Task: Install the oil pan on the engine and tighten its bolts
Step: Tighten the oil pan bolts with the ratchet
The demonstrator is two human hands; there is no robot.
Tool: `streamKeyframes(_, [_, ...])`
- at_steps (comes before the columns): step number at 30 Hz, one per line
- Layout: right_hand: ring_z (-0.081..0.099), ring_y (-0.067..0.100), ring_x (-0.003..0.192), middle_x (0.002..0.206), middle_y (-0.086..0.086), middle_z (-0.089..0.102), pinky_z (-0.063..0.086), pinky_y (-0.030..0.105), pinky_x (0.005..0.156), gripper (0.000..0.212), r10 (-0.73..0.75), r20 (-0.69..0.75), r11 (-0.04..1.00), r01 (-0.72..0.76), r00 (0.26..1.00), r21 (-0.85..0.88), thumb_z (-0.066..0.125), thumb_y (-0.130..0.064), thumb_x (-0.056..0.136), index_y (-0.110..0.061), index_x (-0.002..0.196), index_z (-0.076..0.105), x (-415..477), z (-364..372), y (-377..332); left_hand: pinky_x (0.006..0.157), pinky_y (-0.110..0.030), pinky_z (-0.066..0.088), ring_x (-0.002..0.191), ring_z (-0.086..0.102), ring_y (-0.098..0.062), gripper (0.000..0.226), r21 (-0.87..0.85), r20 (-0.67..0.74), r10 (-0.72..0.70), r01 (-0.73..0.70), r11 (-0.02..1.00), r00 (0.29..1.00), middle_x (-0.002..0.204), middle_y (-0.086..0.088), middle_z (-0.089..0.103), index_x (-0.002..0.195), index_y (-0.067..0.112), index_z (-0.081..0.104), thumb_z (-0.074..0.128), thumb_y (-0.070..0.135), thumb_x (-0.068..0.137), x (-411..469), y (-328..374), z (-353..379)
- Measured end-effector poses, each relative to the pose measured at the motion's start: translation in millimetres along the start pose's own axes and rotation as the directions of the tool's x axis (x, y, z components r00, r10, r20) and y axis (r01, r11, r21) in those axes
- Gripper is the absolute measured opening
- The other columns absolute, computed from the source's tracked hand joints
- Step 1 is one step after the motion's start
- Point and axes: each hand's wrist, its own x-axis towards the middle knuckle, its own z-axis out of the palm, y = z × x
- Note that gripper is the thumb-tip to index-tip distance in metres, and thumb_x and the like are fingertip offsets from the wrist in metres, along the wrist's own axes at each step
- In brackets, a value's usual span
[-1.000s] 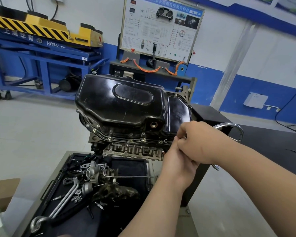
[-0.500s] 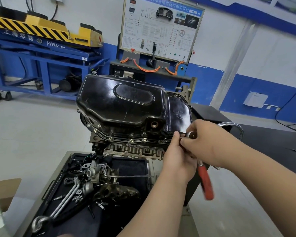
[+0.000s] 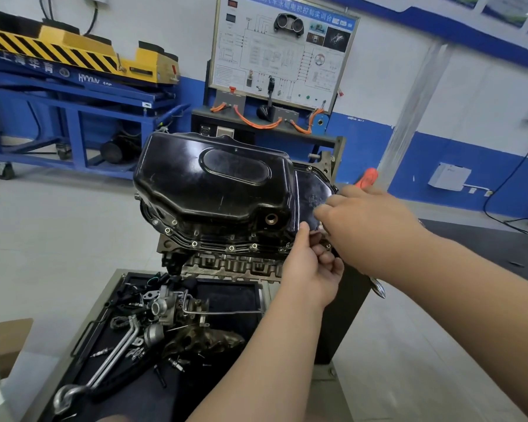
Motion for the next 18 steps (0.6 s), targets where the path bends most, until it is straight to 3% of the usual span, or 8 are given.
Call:
streamKeyframes(2, [0.048,0.014,0.073,0.078,-0.006,0.052,0.034,0.030,0.070,0.015,0.034,-0.002,0.999,-0.034,0.999,0.012,0.046,-0.035,0.095,-0.023,0.090,0.052,2,-2,-3,0.081,-0.027,0.048,0.060,0.049,-0.013,0.036,0.023,0.032,-0.004,0.003,1.000,0.999,0.065,0.003,0.054,0.077,0.018,0.058,0.050,0.048,0.094,-2,5,0])
streamKeyframes(3, [0.044,0.013,0.060,0.068,-0.007,0.048,0.033,0.029,0.062,0.027,0.070,0.016,0.997,-0.070,0.997,0.013,0.039,-0.040,0.097,-0.025,0.077,0.048,3,-1,-6,0.090,-0.030,0.049,0.074,0.058,-0.016,0.038,0.055,0.064,0.008,-0.012,0.998,0.998,0.078,0.001,0.063,0.088,0.015,0.061,0.044,0.049,0.097,-1,7,-2])
streamKeyframes(4, [0.040,0.012,0.052,0.061,-0.006,0.044,0.032,0.027,0.053,0.037,0.100,0.049,0.995,-0.101,0.994,0.015,0.032,-0.044,0.098,-0.027,0.068,0.042,1,1,-10,0.087,-0.026,0.053,0.079,0.065,-0.014,0.042,0.080,0.105,0.021,-0.029,0.996,0.994,0.083,0.002,0.070,0.094,0.013,0.061,0.036,0.047,0.100,0,7,-5])
streamKeyframes(7, [0.037,0.013,0.048,0.056,-0.002,0.041,0.024,0.027,0.043,0.050,0.213,0.061,0.964,-0.220,0.975,0.147,0.022,-0.055,0.096,-0.024,0.060,0.038,-4,7,-25,0.056,-0.020,0.052,0.055,0.066,-0.006,0.046,0.154,0.131,0.027,-0.047,0.987,0.991,0.060,0.007,0.069,0.081,0.016,0.059,0.026,0.040,0.103,3,4,-15])
streamKeyframes(11, [0.038,0.014,0.046,0.055,-0.002,0.041,0.023,0.025,0.043,0.051,0.272,0.046,0.940,-0.276,0.961,0.200,0.029,-0.056,0.094,-0.022,0.057,0.035,-6,7,-27,0.077,-0.030,0.047,0.081,0.066,-0.019,0.045,0.131,0.169,0.038,-0.061,0.989,0.985,0.083,-0.004,0.072,0.082,0.017,0.070,0.036,0.037,0.102,-5,2,-20])
streamKeyframes(14, [0.041,0.013,0.053,0.062,-0.004,0.041,0.024,0.026,0.044,0.038,0.176,0.069,0.968,-0.185,0.982,0.167,0.039,-0.048,0.095,-0.019,0.070,0.041,-6,5,-14,0.075,-0.031,0.048,0.073,0.066,-0.016,0.041,0.019,0.163,0.016,-0.019,1.000,0.987,0.074,-0.003,0.070,0.073,0.015,0.069,0.044,0.036,0.100,-6,0,-16])
streamKeyframes(16, [0.040,0.013,0.068,0.071,-0.007,0.039,0.025,0.027,0.048,0.013,0.048,0.016,0.997,-0.049,0.999,0.062,0.048,-0.032,0.093,-0.020,0.092,0.047,-8,4,-6,0.062,-0.026,0.043,0.045,0.049,-0.008,0.040,0.007,0.104,0.005,-0.006,1.000,0.995,0.049,0.006,0.050,0.063,0.017,0.055,0.050,0.040,0.096,-6,-2,-10])
streamKeyframes(18, [0.040,0.015,0.084,0.086,-0.006,0.046,0.032,0.027,0.061,0.017,-0.056,-0.043,0.998,0.055,0.998,-0.024,0.052,-0.022,0.090,-0.023,0.107,0.050,-11,4,-1,0.053,-0.022,0.036,0.037,0.031,-0.006,0.042,0.036,0.062,-0.005,0.003,0.999,0.998,0.045,0.009,0.033,0.060,0.019,0.047,0.053,0.043,0.094,-7,-4,-8])
